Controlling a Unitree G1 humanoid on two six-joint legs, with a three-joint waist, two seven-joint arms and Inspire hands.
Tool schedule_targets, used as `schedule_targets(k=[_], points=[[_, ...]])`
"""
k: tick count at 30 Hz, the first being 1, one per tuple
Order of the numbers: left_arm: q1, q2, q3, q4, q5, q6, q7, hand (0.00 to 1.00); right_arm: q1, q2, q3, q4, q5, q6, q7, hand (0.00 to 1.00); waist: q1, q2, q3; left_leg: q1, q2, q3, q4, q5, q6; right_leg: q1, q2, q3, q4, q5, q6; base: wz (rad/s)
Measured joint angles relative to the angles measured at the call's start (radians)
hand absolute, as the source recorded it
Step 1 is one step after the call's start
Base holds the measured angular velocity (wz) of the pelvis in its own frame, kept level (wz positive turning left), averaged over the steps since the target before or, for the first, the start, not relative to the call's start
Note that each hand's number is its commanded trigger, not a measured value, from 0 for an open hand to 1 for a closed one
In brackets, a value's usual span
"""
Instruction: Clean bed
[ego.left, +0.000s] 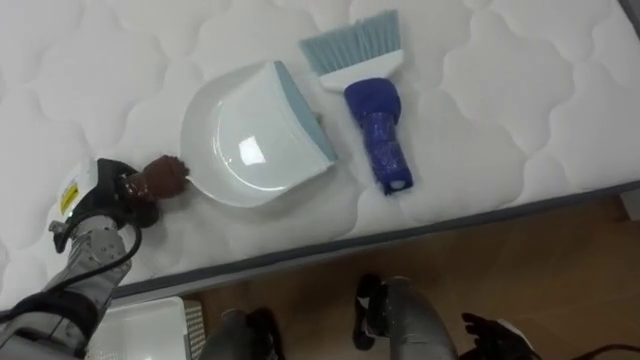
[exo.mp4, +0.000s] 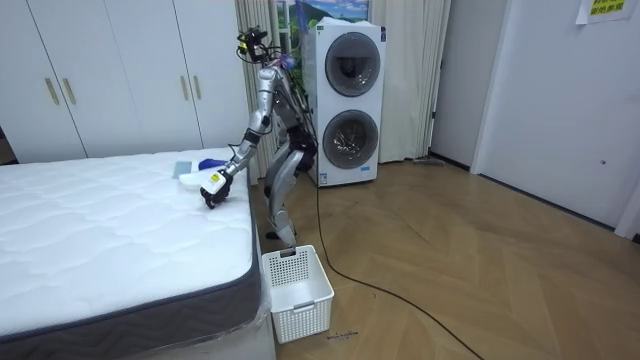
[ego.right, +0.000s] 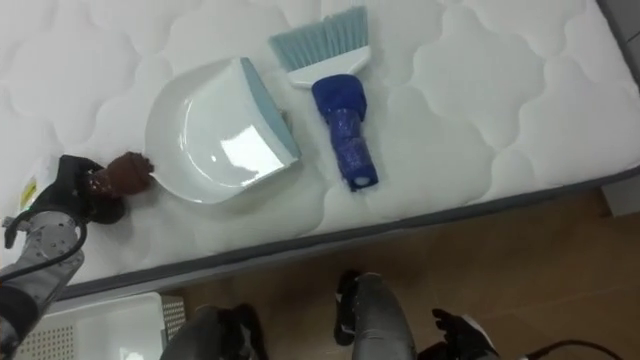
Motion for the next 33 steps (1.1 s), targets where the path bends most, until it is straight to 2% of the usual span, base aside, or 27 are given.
schedule_targets(k=[8,12,15,24,27,30,31,33], points=[[-0.002,-0.002,0.044,0.030,0.001,0.008,0.021,1.00,0.014,0.000,-0.002,-0.010,0.018,0.012,-0.017,0.00,0.001,-0.001,-0.0017,0.017,0.009,0.006,-0.019,0.000,0.000,0.016,0.018,0.004,-0.032,0.010,-0.001,-0.06],[-0.002,-0.008,0.045,0.042,0.001,0.015,0.022,1.00,0.014,0.000,-0.001,-0.020,0.049,0.010,-0.046,0.00,0.003,-0.001,-0.0021,0.032,0.009,0.015,-0.036,0.004,0.004,0.023,0.020,0.010,-0.043,0.014,-0.003,-0.06],[0.000,-0.008,0.046,0.042,0.010,0.011,0.039,1.00,0.019,0.004,-0.001,-0.034,0.094,0.011,-0.062,0.00,0.022,0.002,-0.0035,0.033,0.025,0.015,-0.038,0.006,0.001,0.031,0.036,0.004,-0.062,0.023,-0.007,-0.08],[0.031,-0.016,0.045,0.037,0.090,-0.038,0.124,1.00,0.019,0.008,-0.015,-0.039,0.267,0.008,-0.107,0.00,0.032,0.002,-0.0048,0.042,0.027,0.016,-0.044,0.007,-0.001,0.041,0.040,0.003,-0.073,0.026,-0.005,0.00],[0.044,-0.022,0.045,0.037,0.110,-0.051,0.163,1.00,0.012,0.015,-0.052,-0.039,0.316,0.007,-0.115,0.00,0.031,0.000,-0.0057,0.047,0.026,0.020,-0.044,0.007,-0.001,0.043,0.040,0.008,-0.070,0.026,-0.005,0.00],[0.058,-0.031,0.045,0.034,0.163,-0.053,0.216,1.00,0.012,0.023,-0.097,-0.060,0.390,0.005,-0.137,0.00,0.033,-0.002,-0.0091,0.050,0.026,0.020,-0.044,0.007,-0.001,0.044,0.039,0.009,-0.068,0.026,-0.005,0.00],[0.071,-0.031,0.045,0.033,0.179,-0.064,0.238,1.00,0.009,0.023,-0.123,-0.085,0.403,0.005,-0.155,0.00,0.032,-0.001,-0.0109,0.050,0.026,0.021,-0.044,0.007,-0.001,0.044,0.040,0.010,-0.070,0.026,-0.006,-0.05],[0.096,-0.034,0.045,0.017,0.209,-0.071,0.275,1.00,0.010,0.023,-0.157,-0.116,0.428,0.004,-0.184,0.00,0.033,-0.002,-0.0238,0.050,0.026,0.027,-0.047,0.007,-0.001,0.041,0.041,0.015,-0.072,0.028,-0.005,-0.06]])
